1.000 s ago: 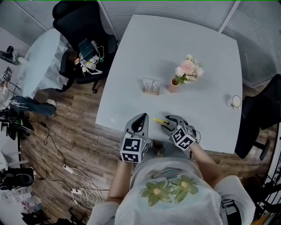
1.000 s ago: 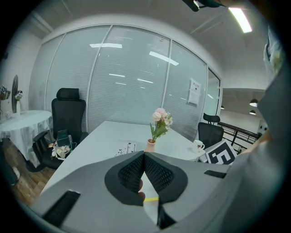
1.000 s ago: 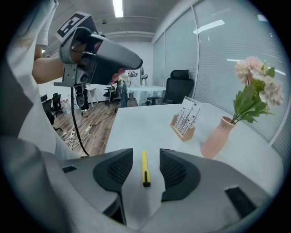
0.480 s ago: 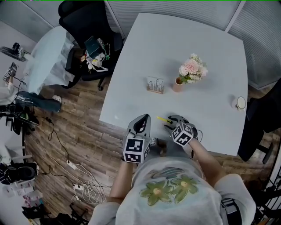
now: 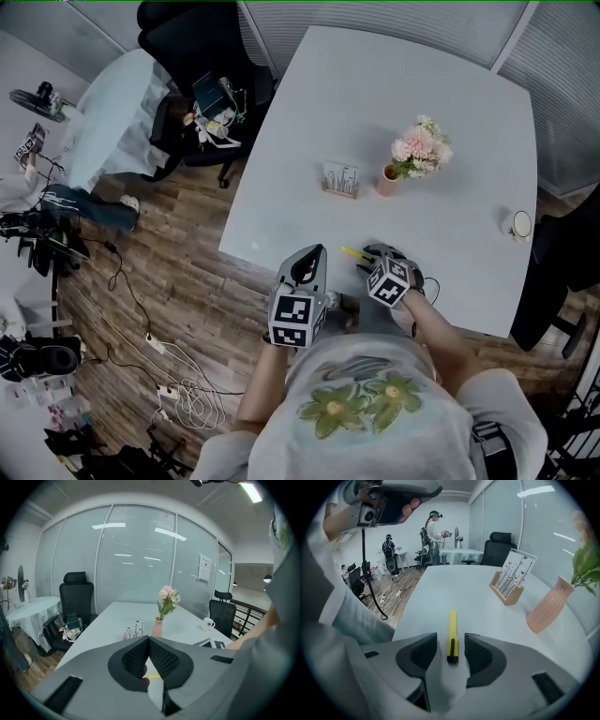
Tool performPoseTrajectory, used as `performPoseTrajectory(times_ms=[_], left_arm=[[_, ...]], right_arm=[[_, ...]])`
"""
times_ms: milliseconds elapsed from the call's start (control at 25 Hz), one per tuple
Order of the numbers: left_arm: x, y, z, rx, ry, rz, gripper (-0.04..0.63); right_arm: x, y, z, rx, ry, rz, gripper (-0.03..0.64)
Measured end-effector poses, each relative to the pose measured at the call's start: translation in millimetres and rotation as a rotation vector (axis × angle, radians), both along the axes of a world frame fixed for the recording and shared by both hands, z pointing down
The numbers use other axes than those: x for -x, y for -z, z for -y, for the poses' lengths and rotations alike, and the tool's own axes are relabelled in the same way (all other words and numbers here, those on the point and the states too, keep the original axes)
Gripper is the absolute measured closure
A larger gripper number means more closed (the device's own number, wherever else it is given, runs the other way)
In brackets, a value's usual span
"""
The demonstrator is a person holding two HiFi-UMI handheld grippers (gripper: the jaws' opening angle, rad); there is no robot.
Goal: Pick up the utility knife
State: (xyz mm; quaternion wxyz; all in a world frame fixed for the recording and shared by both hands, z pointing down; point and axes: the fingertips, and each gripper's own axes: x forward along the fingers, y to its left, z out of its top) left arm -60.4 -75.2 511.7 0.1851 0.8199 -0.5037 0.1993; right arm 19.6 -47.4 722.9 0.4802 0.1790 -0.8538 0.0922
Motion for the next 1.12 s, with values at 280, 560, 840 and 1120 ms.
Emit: performPoseTrajectory(times_ms=[280, 560, 840, 1120], left_arm=[[1.7, -3.2, -0.2, 0.008, 0.010, 0.003, 0.592], [3.8, -3.8, -0.8, 0.006, 0.012, 0.006, 0.592], [6.4, -0.7, 3.2, 0.007, 0.017, 0.004, 0.592], [6.9, -3.3, 1.5, 0.010, 0.018, -0.002, 0.592]], right_arm=[[-3.0, -5.7, 1.5, -0.012, 0.008, -0.038, 0.462], [-2.2, -5.7, -0.5, 0.002, 0.006, -0.030, 0.471], [-3.7, -3.6, 4.4, -0.006, 0.000, -0.038, 0.545], [-3.5, -4.3, 1.0, -0.007, 0.010, -0.038, 0.545]])
